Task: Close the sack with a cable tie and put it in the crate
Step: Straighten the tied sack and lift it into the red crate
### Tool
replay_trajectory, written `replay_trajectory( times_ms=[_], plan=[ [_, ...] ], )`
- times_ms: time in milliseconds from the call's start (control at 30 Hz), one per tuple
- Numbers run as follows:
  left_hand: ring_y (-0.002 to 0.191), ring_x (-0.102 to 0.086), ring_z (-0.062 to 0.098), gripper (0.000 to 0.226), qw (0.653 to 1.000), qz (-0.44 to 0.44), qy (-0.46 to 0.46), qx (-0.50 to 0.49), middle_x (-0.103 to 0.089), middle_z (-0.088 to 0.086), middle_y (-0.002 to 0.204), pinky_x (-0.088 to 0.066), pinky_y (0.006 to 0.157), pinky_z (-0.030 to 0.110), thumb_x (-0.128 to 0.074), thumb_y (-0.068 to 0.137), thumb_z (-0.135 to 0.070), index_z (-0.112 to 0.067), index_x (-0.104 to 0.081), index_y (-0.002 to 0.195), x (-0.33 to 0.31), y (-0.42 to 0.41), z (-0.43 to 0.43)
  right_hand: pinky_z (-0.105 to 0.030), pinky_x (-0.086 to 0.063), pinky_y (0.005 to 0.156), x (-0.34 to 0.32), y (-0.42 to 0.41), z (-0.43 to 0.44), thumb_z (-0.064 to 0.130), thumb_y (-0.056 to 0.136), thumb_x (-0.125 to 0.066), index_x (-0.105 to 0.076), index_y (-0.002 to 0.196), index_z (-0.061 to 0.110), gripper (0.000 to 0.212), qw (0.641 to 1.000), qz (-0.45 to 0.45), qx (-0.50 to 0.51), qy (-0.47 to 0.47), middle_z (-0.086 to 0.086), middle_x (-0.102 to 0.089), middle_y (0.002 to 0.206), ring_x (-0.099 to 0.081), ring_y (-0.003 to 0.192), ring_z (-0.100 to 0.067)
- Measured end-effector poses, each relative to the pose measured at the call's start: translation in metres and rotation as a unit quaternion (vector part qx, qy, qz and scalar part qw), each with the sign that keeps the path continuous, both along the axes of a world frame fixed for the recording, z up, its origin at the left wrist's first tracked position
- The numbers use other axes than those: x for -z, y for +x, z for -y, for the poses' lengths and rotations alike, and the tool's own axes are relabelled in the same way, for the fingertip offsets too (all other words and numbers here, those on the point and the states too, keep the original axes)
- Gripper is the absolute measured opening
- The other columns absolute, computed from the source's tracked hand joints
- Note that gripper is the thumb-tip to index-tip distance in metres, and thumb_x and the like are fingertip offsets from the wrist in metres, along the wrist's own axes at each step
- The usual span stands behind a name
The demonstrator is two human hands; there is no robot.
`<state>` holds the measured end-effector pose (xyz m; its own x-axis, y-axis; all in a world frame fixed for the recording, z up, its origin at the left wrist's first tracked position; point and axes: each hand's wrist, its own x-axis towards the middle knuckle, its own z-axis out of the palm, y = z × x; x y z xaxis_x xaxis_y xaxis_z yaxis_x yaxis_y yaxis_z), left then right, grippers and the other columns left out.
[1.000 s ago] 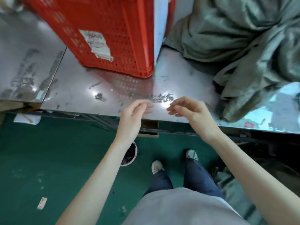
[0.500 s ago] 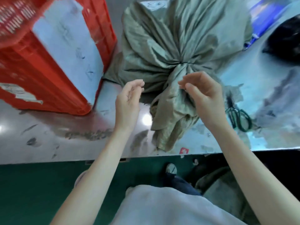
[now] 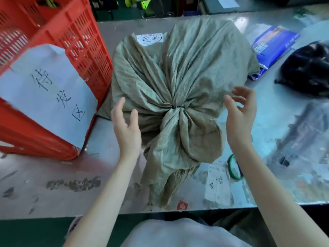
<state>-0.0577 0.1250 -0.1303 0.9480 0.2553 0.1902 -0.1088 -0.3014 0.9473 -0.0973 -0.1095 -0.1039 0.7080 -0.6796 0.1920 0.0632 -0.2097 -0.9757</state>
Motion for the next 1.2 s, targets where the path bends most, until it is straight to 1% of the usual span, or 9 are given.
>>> replay_trajectory(
  times_ms=[200,367,433,533,733,900,1000,1067,1200],
  plan=[
    [0.144,-0.021,0.018,0.058,0.998,-0.060,0.025,-0.012,-0.024,0.006,0.156,-0.022,0.118,0.045,-0.048,0.097,-0.030,-0.011,-0.027,0.148,0.018,0.039,-0.004,-0.042,-0.032,0.109,0.018,0.041,0.026,0.046,0.075,-0.066,-0.029,0.139,0.024,0.077,0.995,-0.044,0.085,0.024,0.000,-0.031,0.141,-0.034,0.130,-0.020],
    [0.132,-0.026,0.020,0.066,0.997,-0.037,0.046,-0.057,-0.020,0.016,0.149,-0.024,0.110,0.037,-0.057,0.092,-0.026,-0.004,-0.025,0.145,0.023,0.049,-0.001,-0.038,-0.029,0.115,0.030,0.064,0.046,0.062,0.063,-0.073,-0.015,0.147,0.031,0.107,0.993,-0.067,0.023,0.092,0.002,-0.020,0.152,-0.029,0.138,-0.015],
    [0.135,-0.026,0.027,0.064,0.991,-0.096,0.033,-0.088,-0.024,0.014,0.151,-0.022,0.110,0.045,-0.056,0.094,-0.029,-0.007,-0.026,0.146,0.025,0.059,-0.007,-0.036,-0.034,0.113,0.032,0.071,0.053,0.061,0.063,-0.074,-0.014,0.148,0.030,0.109,0.991,-0.054,-0.010,0.119,0.002,-0.025,0.152,-0.037,0.135,-0.013],
    [0.142,-0.026,0.023,0.077,0.984,-0.168,-0.028,-0.055,-0.030,0.003,0.154,-0.020,0.117,0.048,-0.053,0.086,-0.054,-0.018,-0.025,0.149,0.035,0.076,-0.023,-0.029,-0.042,0.104,0.034,0.080,0.054,0.051,0.071,-0.071,-0.020,0.148,0.026,0.095,0.984,-0.036,-0.072,0.159,0.002,-0.041,0.144,-0.051,0.122,-0.007],
    [0.143,-0.028,0.016,0.083,0.957,-0.239,-0.164,-0.004,-0.025,-0.002,0.157,-0.029,0.112,0.030,-0.053,0.090,-0.053,-0.021,-0.008,0.153,0.043,0.082,-0.027,-0.033,-0.047,0.097,0.040,0.079,0.053,0.061,0.058,-0.076,-0.047,0.132,0.018,0.091,0.965,-0.028,-0.133,0.224,-0.002,-0.062,0.126,-0.062,0.113,-0.015],
    [0.139,-0.037,0.015,0.119,0.945,-0.267,-0.179,0.054,-0.032,-0.007,0.155,-0.031,0.115,0.042,-0.062,0.052,-0.085,-0.034,-0.019,0.150,0.054,0.087,-0.042,-0.029,-0.048,0.095,0.047,0.074,0.052,0.065,0.056,-0.076,-0.046,0.131,0.018,0.093,0.959,-0.031,-0.145,0.243,0.000,-0.061,0.127,-0.061,0.115,-0.014],
    [0.133,-0.043,0.014,0.110,0.937,-0.264,-0.217,0.064,-0.038,-0.005,0.152,-0.036,0.110,0.036,-0.065,0.059,-0.077,-0.028,-0.025,0.150,0.055,0.087,-0.042,-0.022,-0.051,0.085,0.045,0.073,0.046,0.057,0.068,-0.073,-0.042,0.137,0.014,0.087,0.951,-0.032,-0.150,0.270,0.000,-0.062,0.127,-0.063,0.112,-0.012],
    [0.128,-0.048,0.013,0.102,0.936,-0.260,-0.227,0.076,-0.046,-0.005,0.147,-0.038,0.108,0.036,-0.063,0.060,-0.076,-0.026,-0.036,0.145,0.053,0.087,-0.043,-0.029,-0.052,0.088,0.045,0.073,0.042,0.043,0.076,-0.067,-0.045,0.136,0.014,0.070,0.941,-0.018,-0.125,0.315,-0.003,-0.063,0.126,-0.064,0.110,-0.015],
    [0.095,-0.068,0.000,0.044,0.924,-0.249,-0.274,0.100,-0.074,-0.017,0.100,-0.048,0.097,0.038,-0.041,0.088,-0.064,-0.031,-0.066,0.105,0.046,0.085,-0.040,-0.039,-0.052,0.093,0.041,0.074,0.033,0.036,0.073,-0.069,-0.049,0.132,0.011,0.067,0.932,0.001,-0.078,0.354,-0.008,-0.065,0.124,-0.065,0.108,-0.021]
  ],
)
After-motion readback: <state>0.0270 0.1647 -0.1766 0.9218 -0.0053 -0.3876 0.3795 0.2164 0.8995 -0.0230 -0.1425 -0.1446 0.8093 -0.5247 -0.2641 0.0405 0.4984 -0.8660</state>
